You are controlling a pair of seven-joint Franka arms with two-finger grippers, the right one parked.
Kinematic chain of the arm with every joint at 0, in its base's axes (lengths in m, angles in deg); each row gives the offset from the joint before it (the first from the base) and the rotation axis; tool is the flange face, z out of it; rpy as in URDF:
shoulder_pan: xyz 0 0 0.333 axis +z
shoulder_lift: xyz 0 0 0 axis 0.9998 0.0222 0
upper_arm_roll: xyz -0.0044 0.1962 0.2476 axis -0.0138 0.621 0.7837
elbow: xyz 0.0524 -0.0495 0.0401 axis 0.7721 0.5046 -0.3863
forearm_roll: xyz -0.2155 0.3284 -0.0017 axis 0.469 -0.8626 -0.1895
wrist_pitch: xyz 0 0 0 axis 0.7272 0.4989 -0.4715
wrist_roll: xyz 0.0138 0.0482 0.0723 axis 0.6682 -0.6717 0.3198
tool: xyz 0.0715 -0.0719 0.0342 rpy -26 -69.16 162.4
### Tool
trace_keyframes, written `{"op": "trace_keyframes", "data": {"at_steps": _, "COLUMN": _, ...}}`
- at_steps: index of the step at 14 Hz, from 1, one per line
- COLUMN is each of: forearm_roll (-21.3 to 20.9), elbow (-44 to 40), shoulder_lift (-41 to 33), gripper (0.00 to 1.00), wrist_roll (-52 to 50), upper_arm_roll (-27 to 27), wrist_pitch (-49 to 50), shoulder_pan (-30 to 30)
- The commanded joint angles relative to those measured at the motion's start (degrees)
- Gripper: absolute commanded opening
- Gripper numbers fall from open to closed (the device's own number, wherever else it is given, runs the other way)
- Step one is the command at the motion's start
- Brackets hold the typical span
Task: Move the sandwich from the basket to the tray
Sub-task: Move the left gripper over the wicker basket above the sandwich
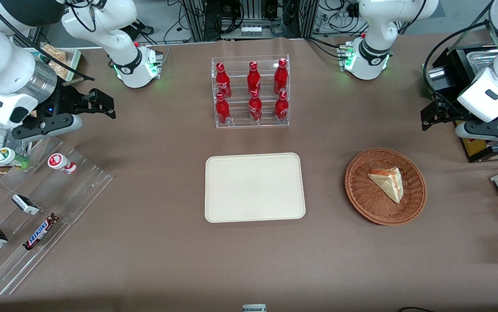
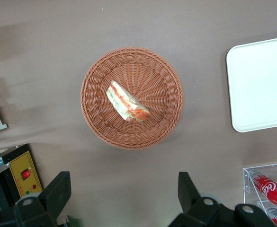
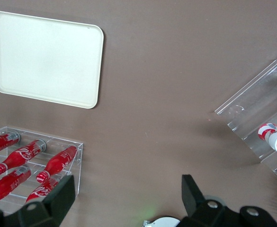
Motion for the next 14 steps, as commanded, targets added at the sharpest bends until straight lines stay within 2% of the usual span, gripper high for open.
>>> {"op": "trace_keyframes", "data": {"at_steps": 1, "forearm_roll": 0.7, "elbow": 0.1, "shoulder_lift": 0.0, "gripper": 1.0, "wrist_roll": 1.1, "upper_arm_roll": -0.1, "wrist_pitch": 1.3, "shoulder_pan": 0.2}}
{"op": "trace_keyframes", "data": {"at_steps": 9, "forearm_roll": -0.4, "elbow": 0.1, "shoulder_lift": 0.4, "gripper": 1.0, "wrist_roll": 1.1, "upper_arm_roll": 0.0, "wrist_pitch": 1.4, "shoulder_pan": 0.3}}
{"op": "trace_keyframes", "data": {"at_steps": 14, "forearm_roll": -0.6, "elbow": 3.0, "shoulder_lift": 5.2, "gripper": 1.0, "wrist_roll": -0.8, "upper_arm_roll": 0.1, "wrist_pitch": -1.3, "shoulder_pan": 0.4}}
